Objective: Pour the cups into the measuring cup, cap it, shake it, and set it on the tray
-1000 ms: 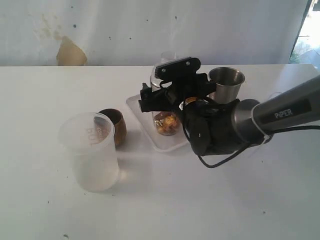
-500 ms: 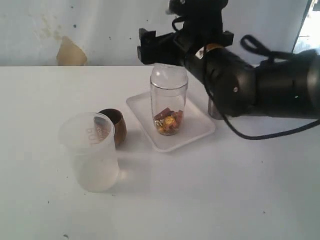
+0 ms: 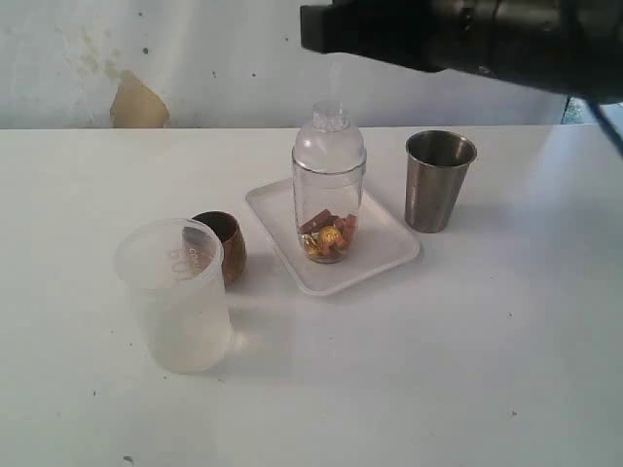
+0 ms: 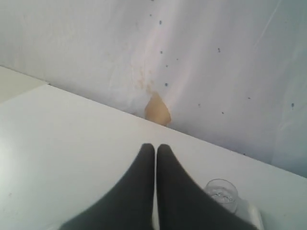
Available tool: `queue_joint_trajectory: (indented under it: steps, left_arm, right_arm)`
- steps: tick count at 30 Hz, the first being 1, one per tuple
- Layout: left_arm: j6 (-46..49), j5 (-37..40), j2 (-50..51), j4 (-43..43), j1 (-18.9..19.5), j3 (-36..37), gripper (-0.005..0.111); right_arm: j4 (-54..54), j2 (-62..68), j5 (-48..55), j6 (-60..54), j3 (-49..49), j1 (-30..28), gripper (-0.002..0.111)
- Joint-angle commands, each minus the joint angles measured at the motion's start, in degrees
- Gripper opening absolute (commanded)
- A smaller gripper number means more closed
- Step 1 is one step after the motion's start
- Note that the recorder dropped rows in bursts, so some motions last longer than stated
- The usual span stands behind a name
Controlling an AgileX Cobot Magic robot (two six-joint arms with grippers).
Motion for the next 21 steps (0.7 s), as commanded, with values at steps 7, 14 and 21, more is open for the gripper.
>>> queue_joint_trajectory:
  steps: [7,14,21]
  left_arm:
    - [-0.02,2.77,-0.26,0.04,0.10,0.22,0.000]
    - [-0.02,2.77,-0.26,0.04,0.10,0.22,0.000]
    - [-0.02,2.77,-0.26,0.04,0.10,0.22,0.000]
  right_arm:
    - [-0.16,-24.83,14.41,-0.42,2.33,-0.10,0.000]
    - [-2.87,-41.82,21.99,-0.42,3.55,-0.10,0.000]
    - [-2.91,-51.45,32.26,0.07,3.55,-0.10,0.000]
